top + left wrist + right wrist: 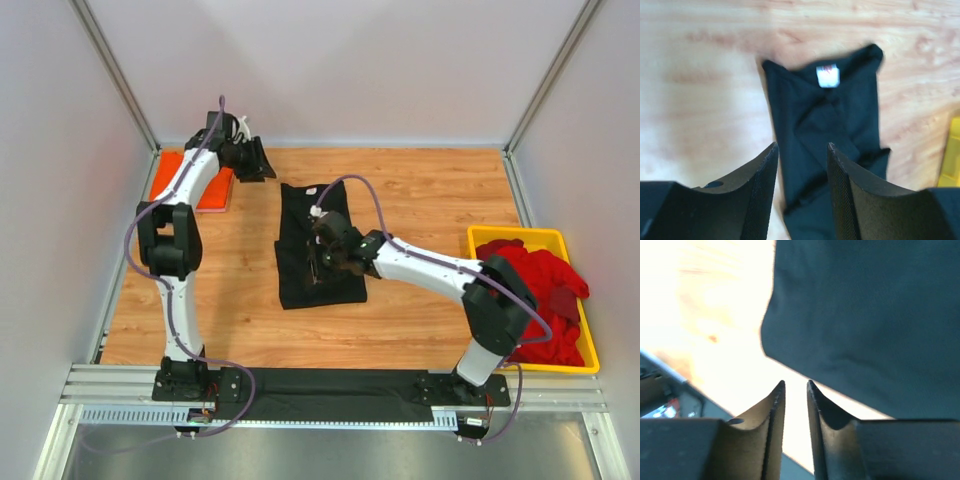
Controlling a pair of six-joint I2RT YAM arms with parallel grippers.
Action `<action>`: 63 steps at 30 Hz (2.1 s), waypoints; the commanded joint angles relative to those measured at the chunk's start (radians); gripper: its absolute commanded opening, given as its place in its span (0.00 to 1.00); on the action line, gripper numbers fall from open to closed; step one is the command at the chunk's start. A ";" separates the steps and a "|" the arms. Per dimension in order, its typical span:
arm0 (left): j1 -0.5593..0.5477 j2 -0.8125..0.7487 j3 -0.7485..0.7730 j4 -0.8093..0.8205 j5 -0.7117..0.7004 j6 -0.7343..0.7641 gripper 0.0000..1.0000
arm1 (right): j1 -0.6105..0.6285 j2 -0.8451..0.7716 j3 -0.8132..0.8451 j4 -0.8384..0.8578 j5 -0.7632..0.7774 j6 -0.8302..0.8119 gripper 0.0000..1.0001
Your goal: Fold and stack the t-shirts
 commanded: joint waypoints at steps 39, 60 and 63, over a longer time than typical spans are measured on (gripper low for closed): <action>-0.264 -0.742 -1.408 0.391 -0.010 -0.308 0.46 | -0.320 -0.155 -0.399 0.026 -0.140 -0.030 0.34; -0.286 -0.813 -1.379 0.281 -0.085 -0.281 0.00 | -0.319 -0.327 -0.477 0.048 -0.112 -0.062 0.00; -0.295 -0.849 -1.373 0.245 -0.093 -0.281 0.00 | -0.314 -0.371 -0.505 0.034 -0.108 -0.054 0.00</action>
